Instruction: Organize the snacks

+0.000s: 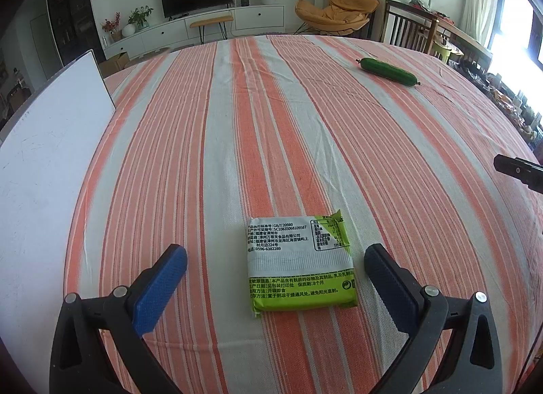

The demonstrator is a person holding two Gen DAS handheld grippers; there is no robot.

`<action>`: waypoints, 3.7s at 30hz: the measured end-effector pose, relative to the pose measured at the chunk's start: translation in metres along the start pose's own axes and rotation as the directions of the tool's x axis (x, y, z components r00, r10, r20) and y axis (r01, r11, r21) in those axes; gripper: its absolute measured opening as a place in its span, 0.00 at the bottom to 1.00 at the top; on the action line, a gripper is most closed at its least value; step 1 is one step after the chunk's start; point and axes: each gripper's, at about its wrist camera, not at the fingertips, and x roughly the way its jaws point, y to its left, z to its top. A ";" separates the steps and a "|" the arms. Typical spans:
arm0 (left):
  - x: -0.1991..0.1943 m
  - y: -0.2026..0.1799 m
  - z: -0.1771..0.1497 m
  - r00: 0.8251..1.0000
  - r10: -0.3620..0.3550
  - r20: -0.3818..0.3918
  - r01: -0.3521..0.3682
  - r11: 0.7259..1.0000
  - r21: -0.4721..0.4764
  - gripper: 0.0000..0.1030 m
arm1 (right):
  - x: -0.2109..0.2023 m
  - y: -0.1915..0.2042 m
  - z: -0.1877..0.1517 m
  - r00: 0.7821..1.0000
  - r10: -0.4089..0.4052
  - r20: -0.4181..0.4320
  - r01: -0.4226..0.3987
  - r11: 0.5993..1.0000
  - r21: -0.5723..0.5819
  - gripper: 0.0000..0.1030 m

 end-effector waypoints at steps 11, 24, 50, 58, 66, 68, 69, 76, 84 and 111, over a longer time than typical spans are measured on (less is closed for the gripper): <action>0.000 0.000 0.001 1.000 -0.001 0.000 0.001 1.000 0.000 1.00 | 0.093 0.090 0.119 0.998 -0.051 -0.047 0.034 0.950 -0.310 0.88; 0.000 0.000 0.001 1.000 0.000 0.000 0.000 1.000 0.000 1.00 | 0.126 0.095 0.145 0.986 0.044 -0.159 -0.078 0.973 -0.215 0.24; 0.000 0.000 0.001 1.000 0.000 0.001 0.000 1.000 0.001 1.00 | -0.056 0.096 -0.097 1.000 -0.011 -0.006 0.012 0.998 0.058 0.72; 0.000 0.000 0.001 1.000 0.000 0.001 0.000 1.000 0.001 1.00 | -0.047 0.099 -0.097 0.997 -0.076 0.016 0.076 0.997 0.018 0.81; 0.000 0.000 0.001 1.000 0.001 0.001 -0.001 1.000 0.001 1.00 | -0.048 0.100 -0.100 0.997 -0.073 0.019 0.073 0.997 0.021 0.81; 0.000 0.000 0.001 1.000 0.001 0.001 -0.001 1.000 0.001 1.00 | -0.048 0.101 -0.101 0.997 -0.073 0.018 0.072 0.997 0.019 0.82; 0.000 0.000 0.001 1.000 0.001 0.001 -0.001 1.000 0.001 1.00 | -0.048 0.101 -0.101 0.997 -0.073 0.018 0.073 0.997 0.019 0.82; 0.000 0.000 0.001 1.000 0.001 0.001 -0.001 1.000 0.001 1.00 | -0.047 0.101 -0.101 0.997 -0.076 0.017 0.075 0.997 0.017 0.83; 0.000 0.000 0.001 1.000 0.001 0.001 -0.001 1.000 0.001 1.00 | -0.048 0.101 -0.101 0.997 -0.075 0.017 0.075 0.997 0.016 0.83; -0.001 0.000 0.000 1.000 0.001 0.002 -0.001 1.000 0.000 1.00 | -0.048 0.101 -0.101 0.997 -0.073 0.018 0.073 0.997 0.016 0.84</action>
